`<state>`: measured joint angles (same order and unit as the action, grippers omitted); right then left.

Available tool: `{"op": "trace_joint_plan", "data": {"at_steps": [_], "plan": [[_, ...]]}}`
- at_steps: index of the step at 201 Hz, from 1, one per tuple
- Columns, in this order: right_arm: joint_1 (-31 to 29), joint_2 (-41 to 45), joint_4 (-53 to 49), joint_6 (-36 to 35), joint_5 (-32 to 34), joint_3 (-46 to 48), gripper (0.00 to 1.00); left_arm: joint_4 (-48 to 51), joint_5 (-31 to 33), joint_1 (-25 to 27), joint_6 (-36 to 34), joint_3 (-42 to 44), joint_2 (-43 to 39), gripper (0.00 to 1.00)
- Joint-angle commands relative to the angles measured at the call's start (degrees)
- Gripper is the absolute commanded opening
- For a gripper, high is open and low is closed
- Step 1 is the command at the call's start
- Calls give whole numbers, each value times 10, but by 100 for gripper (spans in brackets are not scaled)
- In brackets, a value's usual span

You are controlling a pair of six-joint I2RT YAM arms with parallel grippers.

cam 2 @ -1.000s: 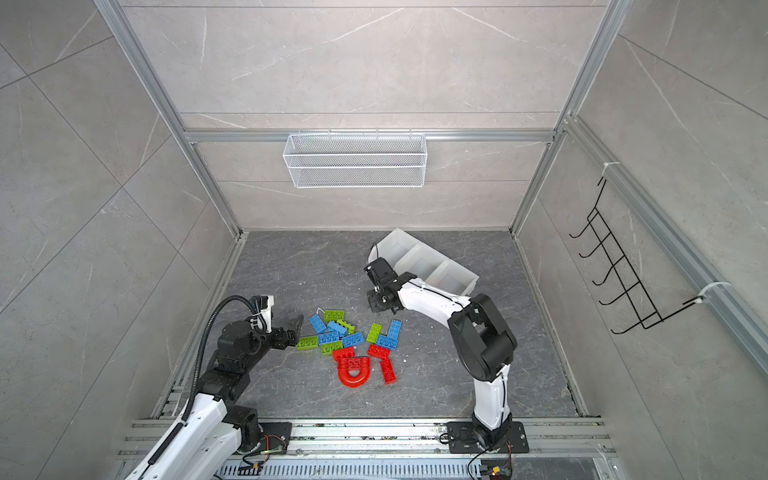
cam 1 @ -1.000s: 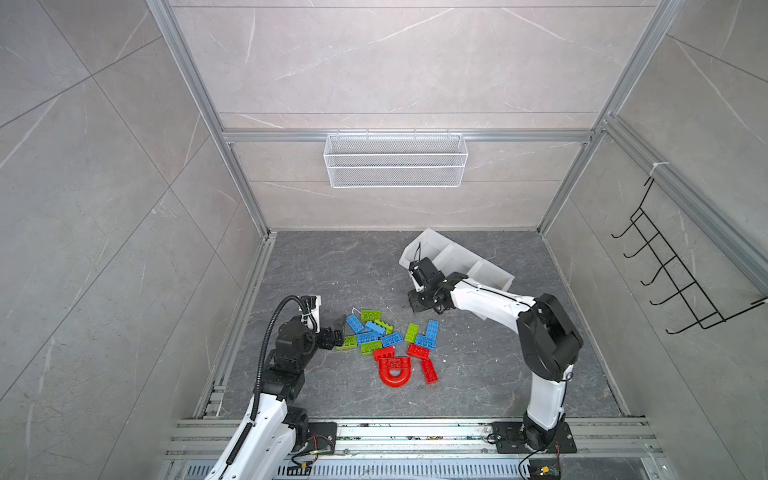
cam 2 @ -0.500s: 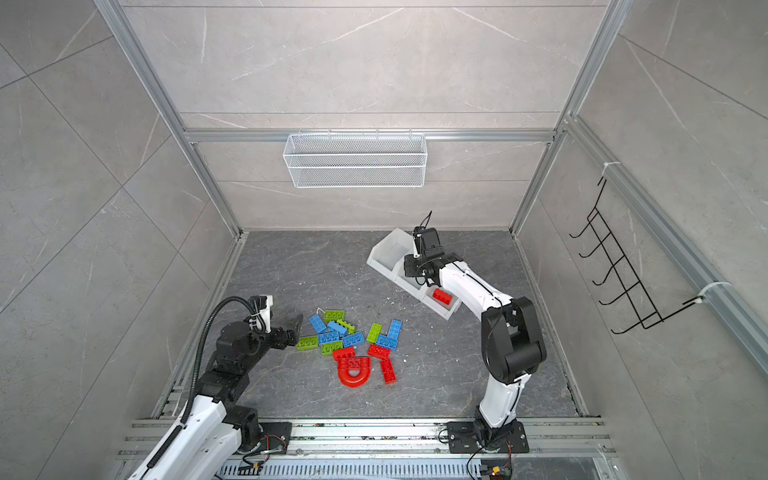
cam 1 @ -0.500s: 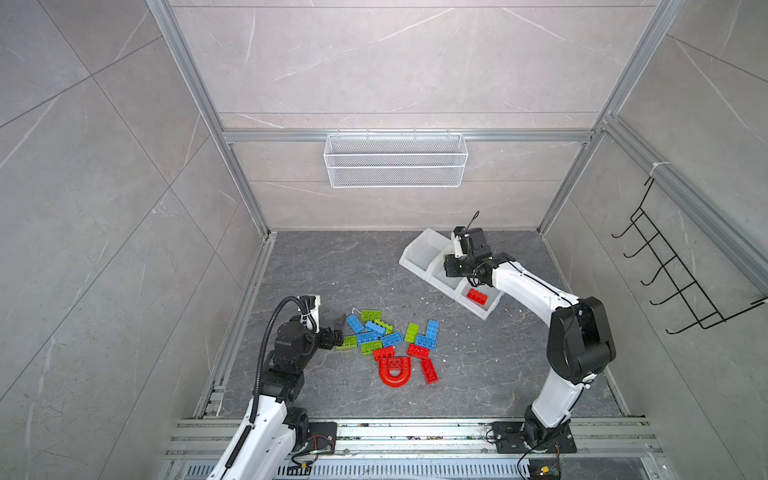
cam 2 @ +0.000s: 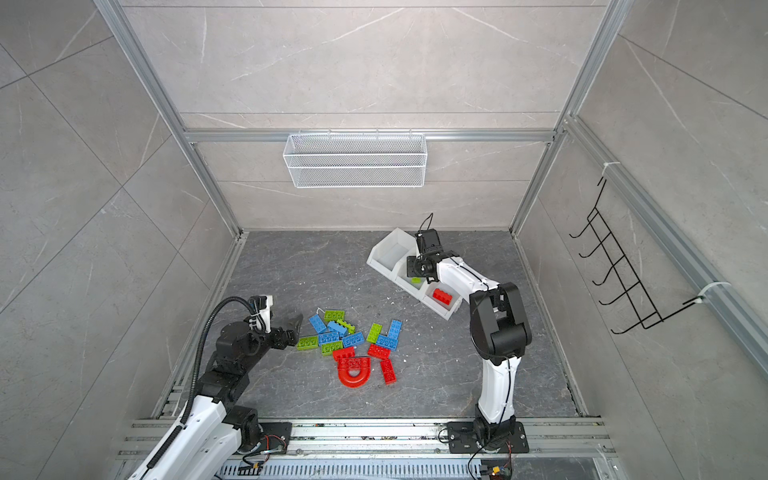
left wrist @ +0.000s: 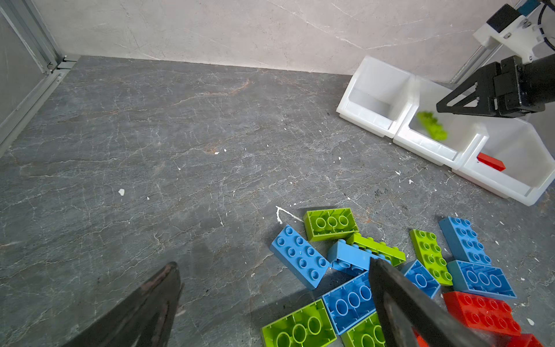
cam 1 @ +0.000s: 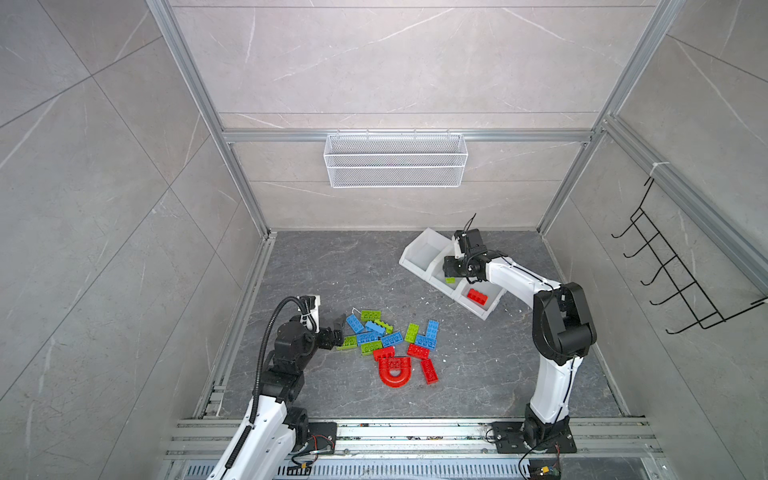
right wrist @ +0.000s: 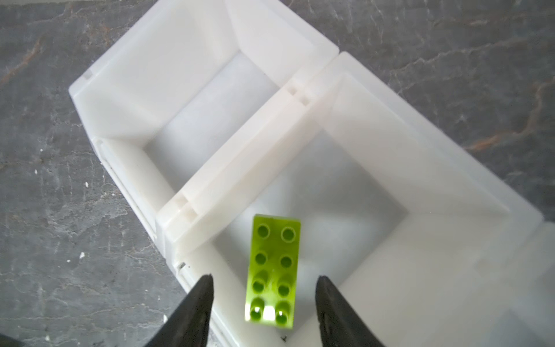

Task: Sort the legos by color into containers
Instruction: 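Carry the lime-green brick into the middle bin compartment and release it, then reach the right gripper to a blue brick in the pile and grasp it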

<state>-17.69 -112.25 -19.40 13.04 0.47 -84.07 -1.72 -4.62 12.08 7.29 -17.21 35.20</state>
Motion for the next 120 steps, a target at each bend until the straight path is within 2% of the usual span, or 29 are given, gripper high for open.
{"op": "trace_joint_plan", "data": {"at_steps": [1,32,59,91,120], "plan": [[-1,32,-7,-3,0,-11,64,-5,1,1,6,0,-5,100],[-2,99,-39,-3,-16,16,67,-5,1,1,6,-1,-4,100],[-14,193,-63,35,-47,102,67,-4,1,2,7,0,-6,100],[-90,289,-81,85,-18,219,67,-4,1,2,7,0,-8,100],[-164,306,-90,134,8,281,67,-4,1,2,7,-1,-5,100]]}}
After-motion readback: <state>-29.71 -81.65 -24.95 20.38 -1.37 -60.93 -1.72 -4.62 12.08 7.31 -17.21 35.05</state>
